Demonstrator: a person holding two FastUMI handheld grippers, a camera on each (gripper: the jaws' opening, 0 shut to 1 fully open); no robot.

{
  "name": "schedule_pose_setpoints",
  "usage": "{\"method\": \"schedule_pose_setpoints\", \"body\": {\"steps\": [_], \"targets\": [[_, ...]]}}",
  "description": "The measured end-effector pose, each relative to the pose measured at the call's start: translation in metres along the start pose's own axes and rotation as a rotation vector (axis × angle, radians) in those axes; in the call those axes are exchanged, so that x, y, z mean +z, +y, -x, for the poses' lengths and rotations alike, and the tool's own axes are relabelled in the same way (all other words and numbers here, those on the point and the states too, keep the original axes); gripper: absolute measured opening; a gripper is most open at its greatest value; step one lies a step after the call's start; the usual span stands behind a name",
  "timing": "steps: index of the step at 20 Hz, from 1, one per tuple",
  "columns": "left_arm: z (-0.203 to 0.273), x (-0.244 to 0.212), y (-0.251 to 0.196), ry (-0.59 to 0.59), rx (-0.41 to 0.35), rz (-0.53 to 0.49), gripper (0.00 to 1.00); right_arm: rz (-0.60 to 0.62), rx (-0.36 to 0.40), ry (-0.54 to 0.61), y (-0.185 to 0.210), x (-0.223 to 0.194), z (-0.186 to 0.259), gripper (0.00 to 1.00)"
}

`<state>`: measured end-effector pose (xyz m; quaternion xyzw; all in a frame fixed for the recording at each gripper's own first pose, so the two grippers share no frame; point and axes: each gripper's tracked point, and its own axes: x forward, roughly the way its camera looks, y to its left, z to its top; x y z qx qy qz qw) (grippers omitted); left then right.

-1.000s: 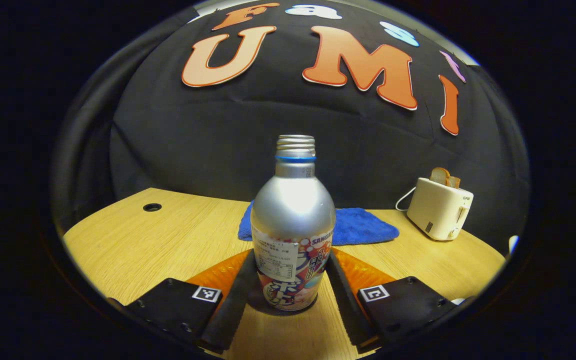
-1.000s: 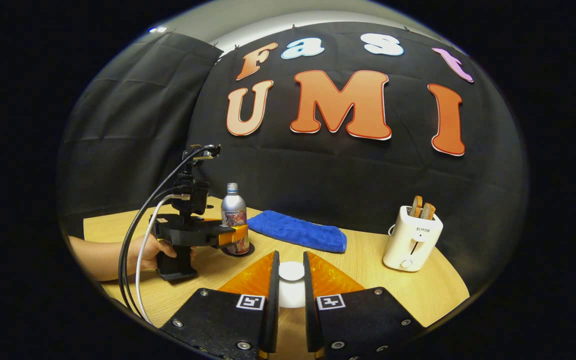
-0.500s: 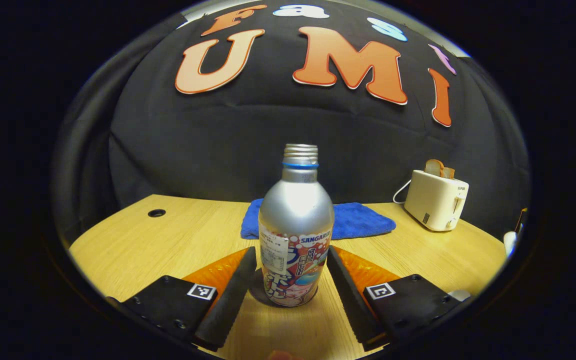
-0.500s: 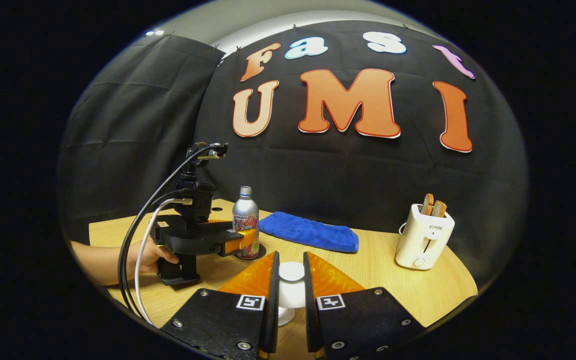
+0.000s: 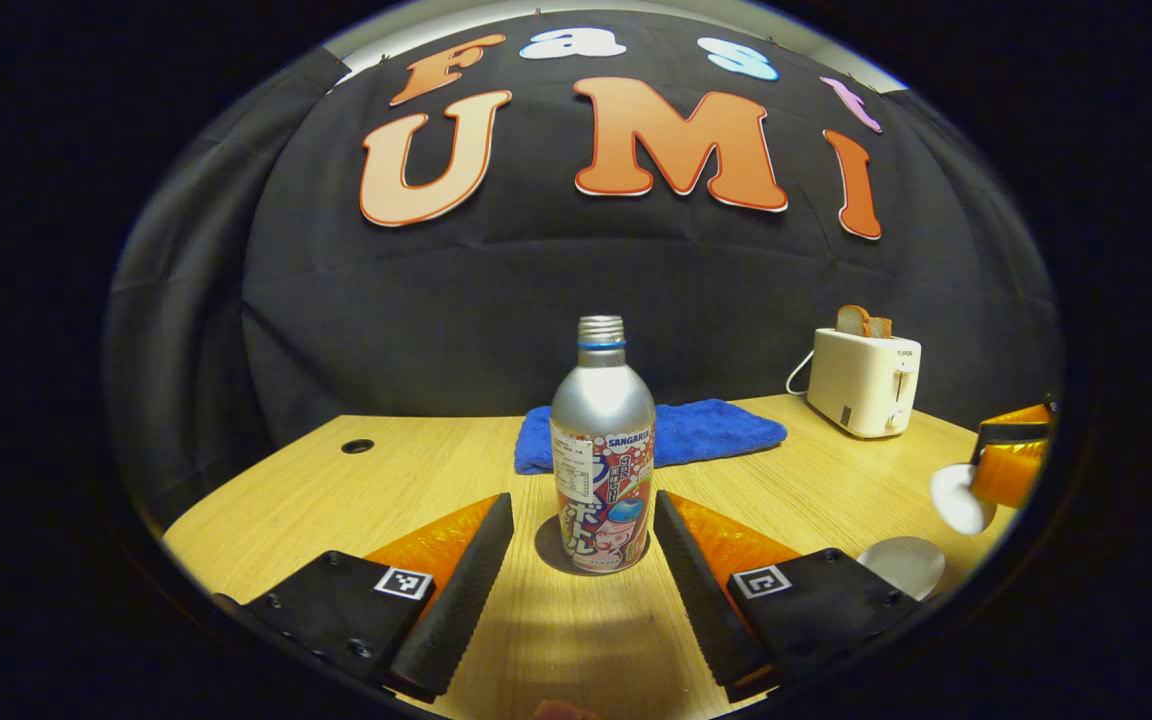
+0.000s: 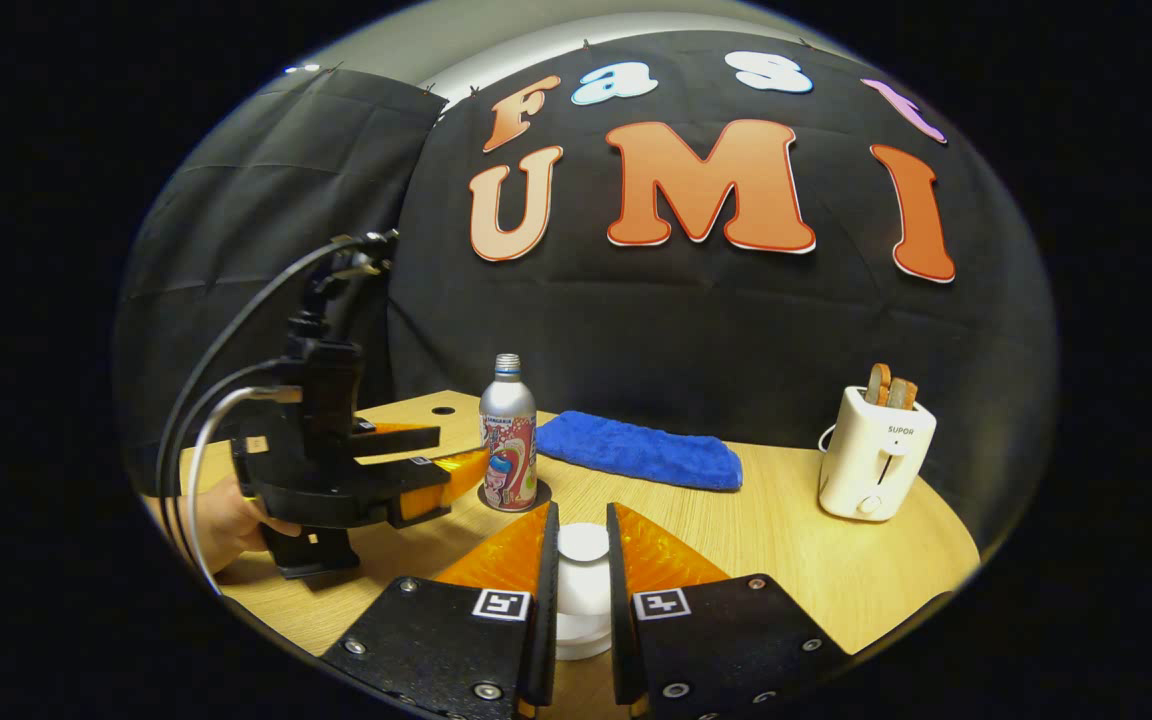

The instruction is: Open the teacup lid with one hand, grasp the water bottle and pour water into the teacup with the other hand; after pouring, place the water bottle on the coaster and then close the teacup lid.

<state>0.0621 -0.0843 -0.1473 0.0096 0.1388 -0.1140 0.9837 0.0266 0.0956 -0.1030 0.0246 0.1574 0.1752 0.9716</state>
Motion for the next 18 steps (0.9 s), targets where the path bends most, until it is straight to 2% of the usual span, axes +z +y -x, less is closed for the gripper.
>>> {"method": "schedule_pose_setpoints", "body": {"steps": [2, 3, 4, 7, 8, 9, 18], "targets": [[0.009, 0.008, 0.001, -0.032, 0.008, 0.004, 0.93, -0.001, 0.003, 0.018, 0.004, -0.008, -0.005, 0.23], [0.012, 0.010, 0.003, -0.043, 0.014, -0.002, 0.89, -0.002, 0.006, 0.025, 0.006, -0.012, -0.006, 0.23], [0.016, 0.013, 0.006, -0.052, 0.028, -0.018, 0.93, 0.001, 0.003, 0.027, 0.007, -0.016, -0.009, 0.24], [0.023, 0.021, 0.015, -0.085, 0.054, -0.051, 0.93, 0.010, -0.005, 0.049, 0.008, -0.028, -0.012, 0.23], [0.026, 0.024, 0.015, -0.095, 0.059, -0.050, 0.89, 0.011, -0.003, 0.053, 0.009, -0.032, -0.012, 0.23], [0.027, 0.025, 0.014, -0.101, 0.059, -0.053, 0.93, 0.009, -0.004, 0.055, 0.010, -0.034, -0.012, 0.24], [0.038, 0.030, 0.015, -0.125, 0.092, -0.019, 0.93, 0.030, -0.006, 0.078, 0.008, -0.050, -0.017, 0.25]]}}
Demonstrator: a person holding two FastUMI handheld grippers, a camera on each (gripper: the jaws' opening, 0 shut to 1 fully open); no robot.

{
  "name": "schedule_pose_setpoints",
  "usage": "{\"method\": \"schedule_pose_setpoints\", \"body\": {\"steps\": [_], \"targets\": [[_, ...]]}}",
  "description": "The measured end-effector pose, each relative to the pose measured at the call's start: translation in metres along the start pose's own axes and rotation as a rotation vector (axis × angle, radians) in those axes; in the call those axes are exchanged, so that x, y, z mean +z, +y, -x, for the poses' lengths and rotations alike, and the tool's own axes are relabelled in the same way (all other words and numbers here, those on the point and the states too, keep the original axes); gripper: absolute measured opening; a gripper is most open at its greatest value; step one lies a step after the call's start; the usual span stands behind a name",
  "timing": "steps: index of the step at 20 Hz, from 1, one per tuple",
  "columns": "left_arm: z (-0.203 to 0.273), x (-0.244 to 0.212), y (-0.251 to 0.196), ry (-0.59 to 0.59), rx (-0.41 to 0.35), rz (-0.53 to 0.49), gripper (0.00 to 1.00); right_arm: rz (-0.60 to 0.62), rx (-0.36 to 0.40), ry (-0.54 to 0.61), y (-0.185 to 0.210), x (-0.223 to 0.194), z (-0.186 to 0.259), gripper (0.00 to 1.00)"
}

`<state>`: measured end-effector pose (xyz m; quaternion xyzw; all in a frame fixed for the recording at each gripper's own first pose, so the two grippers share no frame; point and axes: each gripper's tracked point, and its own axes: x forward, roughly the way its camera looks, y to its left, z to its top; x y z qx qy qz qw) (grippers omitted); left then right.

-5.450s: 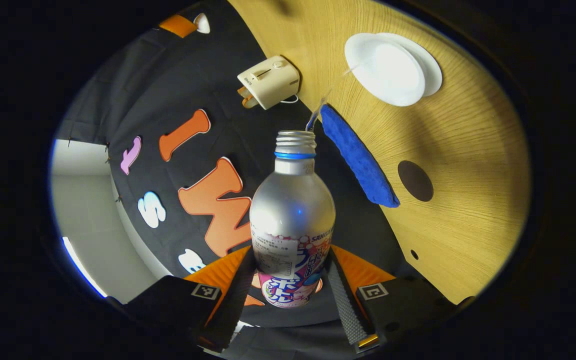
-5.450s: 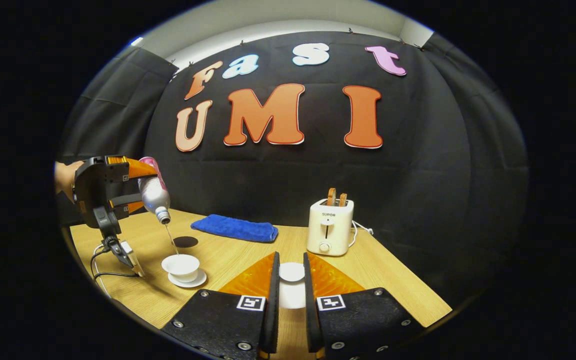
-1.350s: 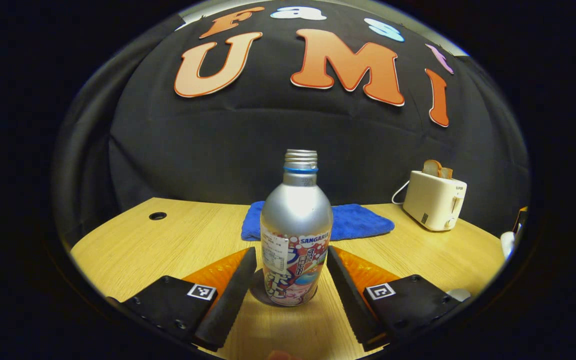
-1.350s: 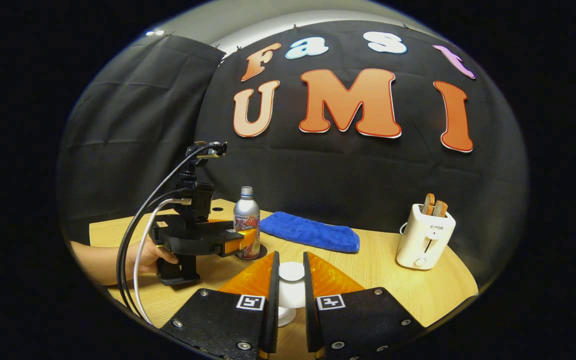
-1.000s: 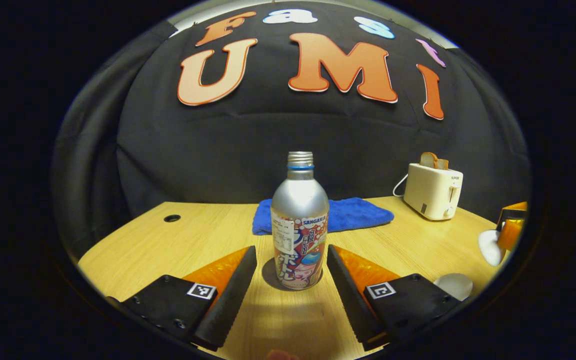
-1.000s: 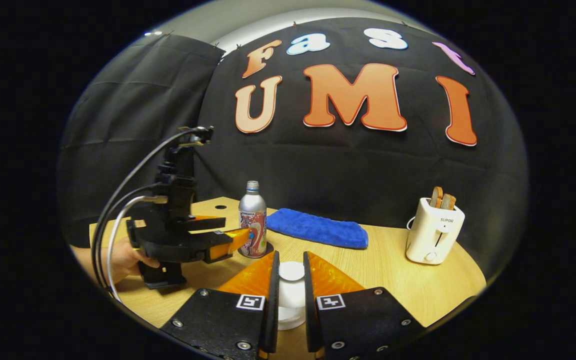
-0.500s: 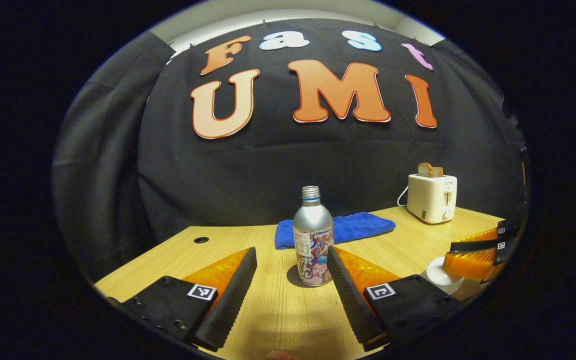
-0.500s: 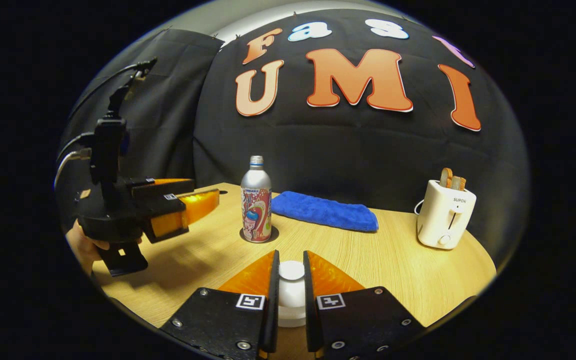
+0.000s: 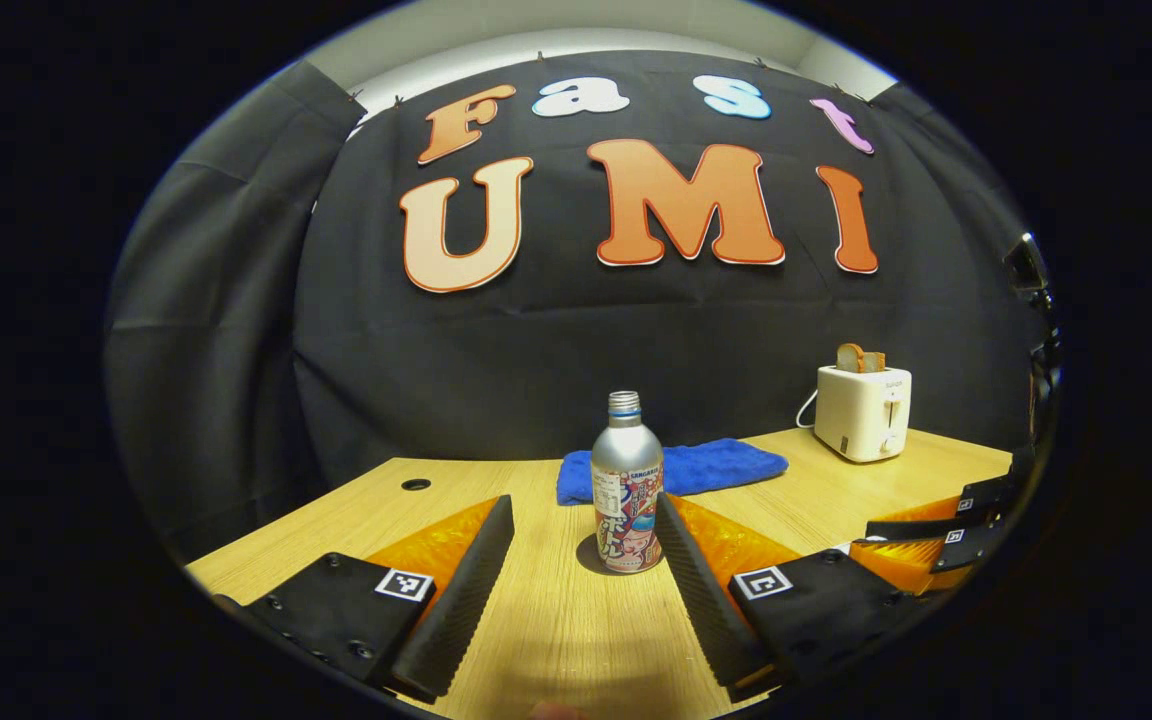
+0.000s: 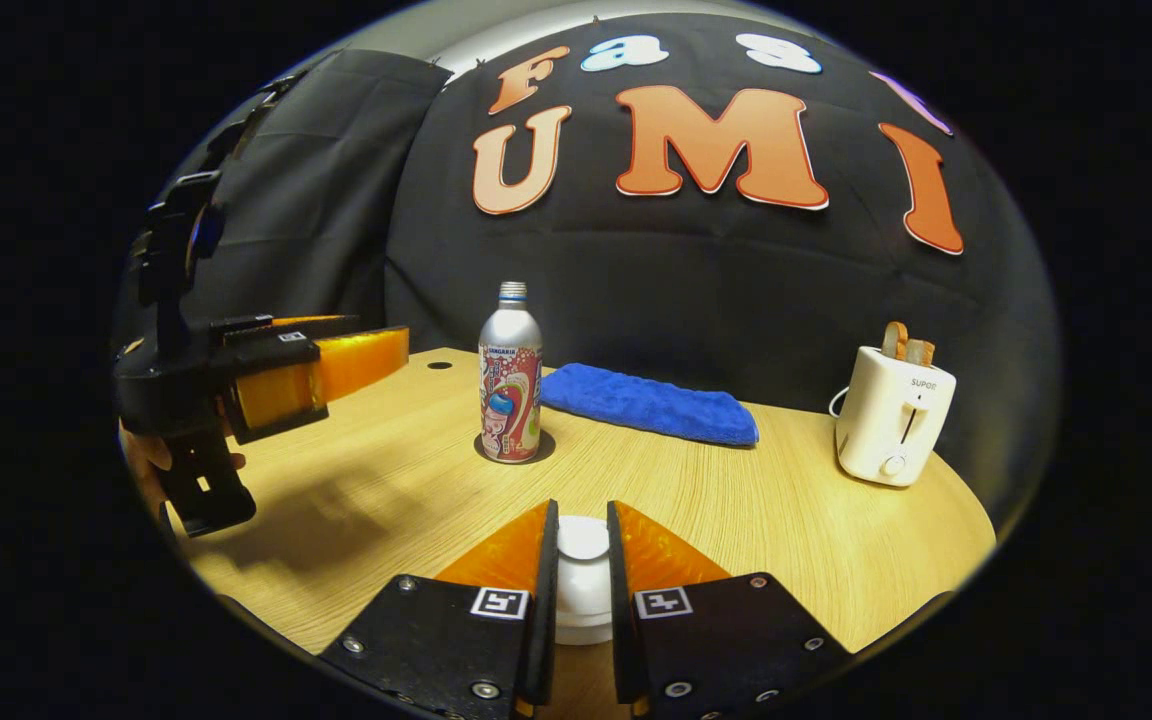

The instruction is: Open the teacup lid with one hand, grasp the water bottle and pour water into the teacup with the other hand; after pouring, place the water bottle on the coaster and then close the teacup lid.

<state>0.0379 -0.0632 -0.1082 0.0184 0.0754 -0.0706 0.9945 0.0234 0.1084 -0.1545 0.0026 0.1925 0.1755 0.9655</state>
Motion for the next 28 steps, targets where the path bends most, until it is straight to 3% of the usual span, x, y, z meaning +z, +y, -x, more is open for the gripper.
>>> {"method": "schedule_pose_setpoints", "body": {"steps": [5, 10, 11, 12, 13, 15, 18, 23, 24, 25, 26, 28], "targets": [[0.004, 0.008, 0.006, -0.027, 0.033, -0.002, 0.93, 0.042, 0.000, -0.049, 0.001, 0.012, 0.010, 0.34], [0.004, 0.033, 0.006, -0.127, 0.038, 0.034, 0.93, 0.044, -0.026, -0.185, -0.013, 0.059, 0.039, 0.67], [0.007, 0.034, 0.006, -0.131, 0.049, 0.050, 0.98, 0.055, -0.051, -0.209, -0.022, 0.070, 0.048, 0.76], [0.010, 0.036, 0.007, -0.130, 0.055, 0.061, 0.93, 0.057, -0.071, -0.231, -0.030, 0.080, 0.056, 0.80], [0.014, 0.039, 0.007, -0.137, 0.054, 0.073, 0.98, 0.054, -0.087, -0.253, -0.036, 0.090, 0.065, 0.82], [0.020, 0.047, 0.007, -0.156, 0.057, 0.079, 0.93, 0.051, -0.114, -0.302, -0.045, 0.111, 0.084, 0.86], [0.026, 0.057, 0.010, -0.180, 0.068, 0.078, 0.98, 0.041, -0.156, -0.353, -0.060, 0.135, 0.107, 0.89], [0.037, 0.067, 0.002, -0.210, 0.045, 0.093, 0.98, -0.008, -0.186, -0.447, -0.070, 0.163, 0.144, 0.92], [0.039, 0.070, 0.000, -0.231, 0.035, 0.090, 0.93, -0.006, -0.178, -0.468, -0.068, 0.166, 0.147, 0.92], [0.038, 0.071, -0.002, -0.243, 0.029, 0.093, 0.98, -0.009, -0.163, -0.474, -0.064, 0.165, 0.147, 0.93], [0.038, 0.068, -0.006, -0.237, 0.022, 0.093, 0.93, -0.016, -0.160, -0.463, -0.063, 0.160, 0.145, 0.93], [0.039, 0.064, -0.007, -0.224, 0.024, 0.083, 0.93, 0.002, -0.164, -0.453, -0.063, 0.154, 0.149, 0.94]]}}
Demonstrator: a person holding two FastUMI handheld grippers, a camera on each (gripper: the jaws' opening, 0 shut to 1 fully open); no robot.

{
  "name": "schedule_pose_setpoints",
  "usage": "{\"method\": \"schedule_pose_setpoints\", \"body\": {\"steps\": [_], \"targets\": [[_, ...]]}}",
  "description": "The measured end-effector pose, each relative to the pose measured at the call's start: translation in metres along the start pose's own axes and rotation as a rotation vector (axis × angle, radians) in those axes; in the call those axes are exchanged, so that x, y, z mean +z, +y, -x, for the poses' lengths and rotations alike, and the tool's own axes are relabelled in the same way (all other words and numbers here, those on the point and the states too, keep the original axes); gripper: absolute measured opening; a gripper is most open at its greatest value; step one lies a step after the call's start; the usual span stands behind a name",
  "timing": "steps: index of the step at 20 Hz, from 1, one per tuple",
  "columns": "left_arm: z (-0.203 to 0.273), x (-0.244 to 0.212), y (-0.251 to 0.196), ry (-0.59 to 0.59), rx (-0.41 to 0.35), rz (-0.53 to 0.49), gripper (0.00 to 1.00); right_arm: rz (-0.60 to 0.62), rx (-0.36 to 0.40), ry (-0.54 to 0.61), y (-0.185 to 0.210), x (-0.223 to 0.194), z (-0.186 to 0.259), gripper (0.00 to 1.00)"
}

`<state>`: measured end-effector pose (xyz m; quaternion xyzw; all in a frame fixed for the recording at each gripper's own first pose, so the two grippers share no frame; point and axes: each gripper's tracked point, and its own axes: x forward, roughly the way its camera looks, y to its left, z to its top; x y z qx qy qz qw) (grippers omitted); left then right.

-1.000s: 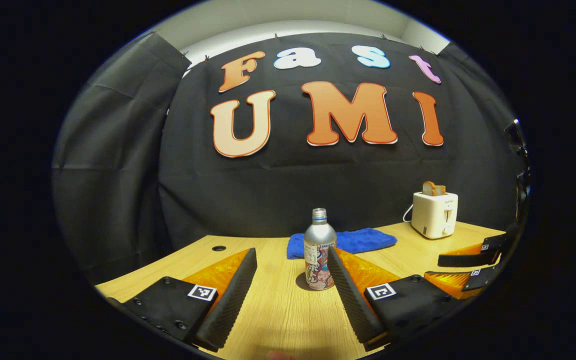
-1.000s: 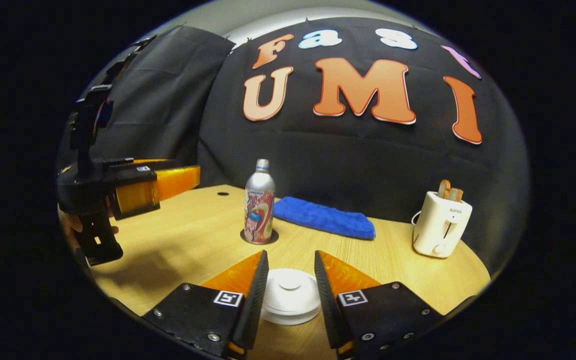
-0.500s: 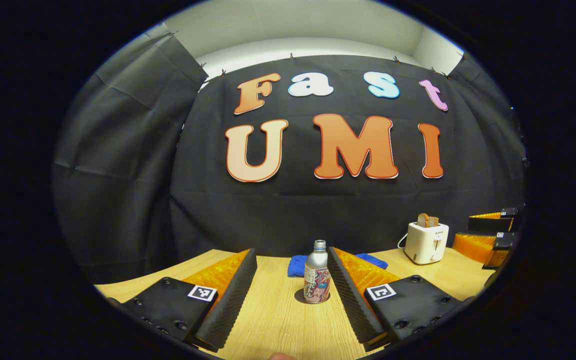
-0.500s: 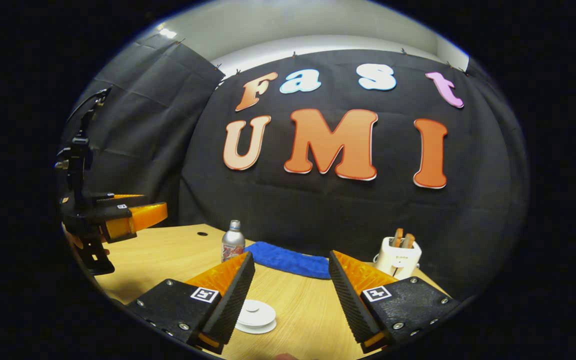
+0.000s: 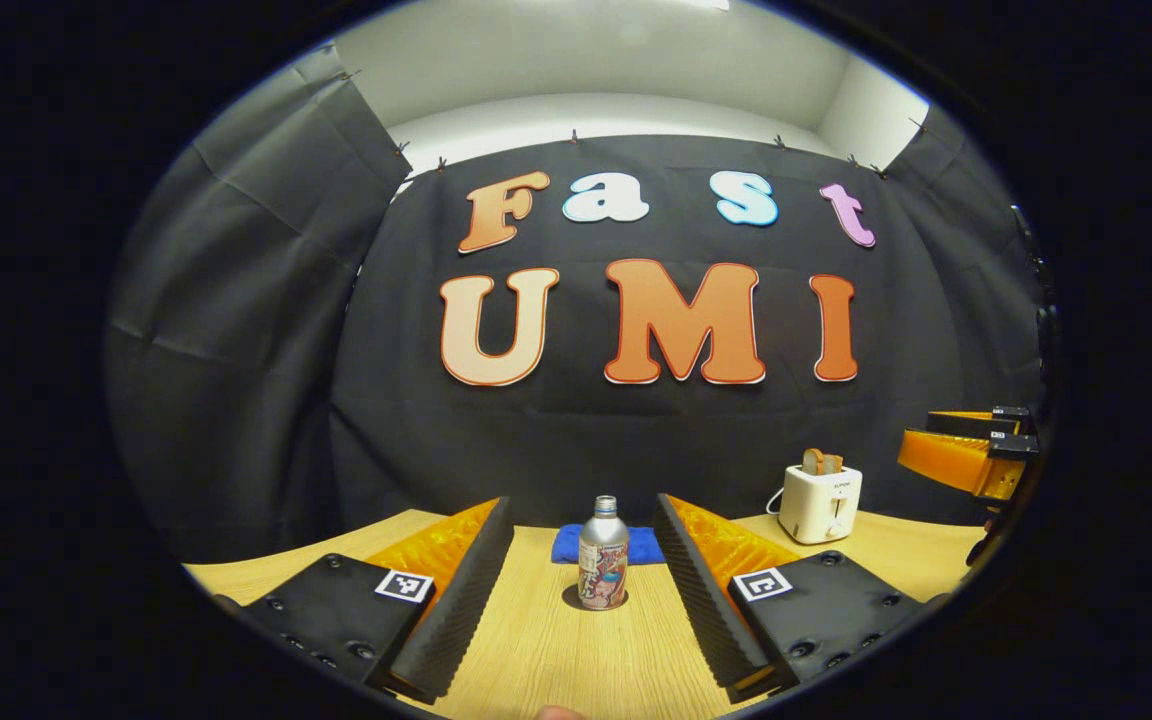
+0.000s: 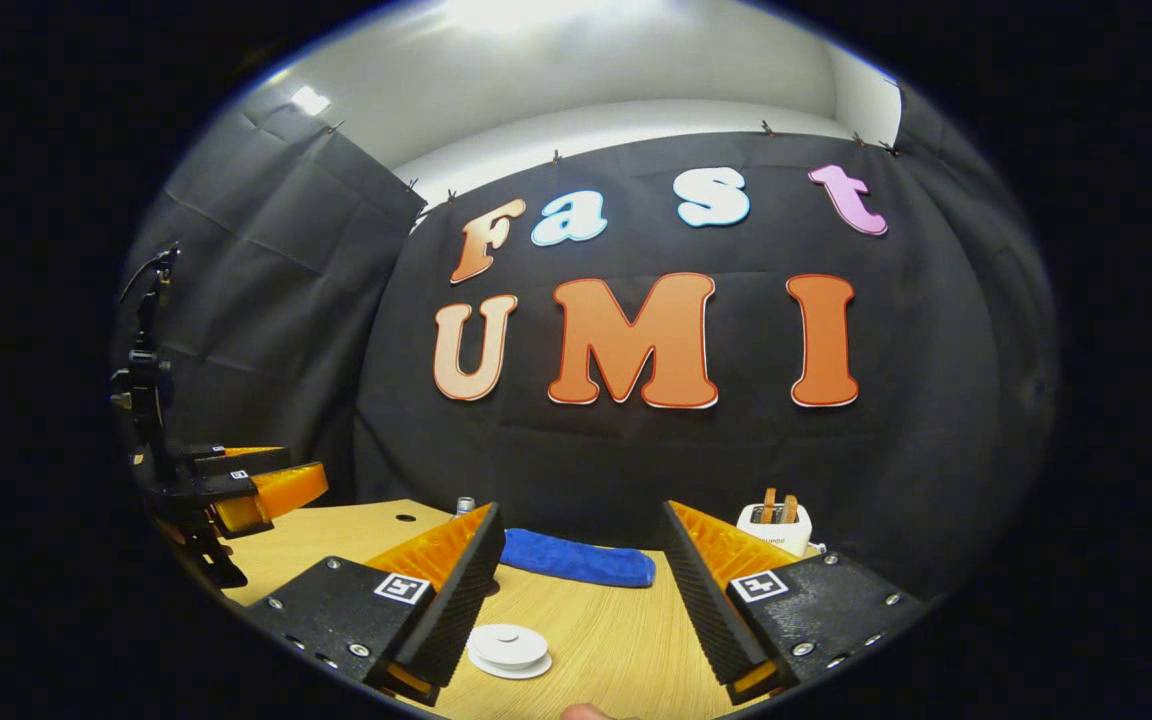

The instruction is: Open the teacup lid with one hand, grasp the water bottle and pour water into the teacup with the other hand; after pouring, place the water bottle on the coaster and then close the teacup lid.

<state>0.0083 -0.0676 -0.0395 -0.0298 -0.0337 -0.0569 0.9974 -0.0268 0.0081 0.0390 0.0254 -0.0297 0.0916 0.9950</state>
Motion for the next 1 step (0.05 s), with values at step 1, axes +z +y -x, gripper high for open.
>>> {"method": "schedule_pose_setpoints", "body": {"steps": [1], "targets": [[0.0009, -0.0017, -0.0002, 0.004, 0.002, -0.001, 0.93, 0.018, -0.004, -0.001, -0.0009, -0.0010, 0.0024, 0.94]]}}
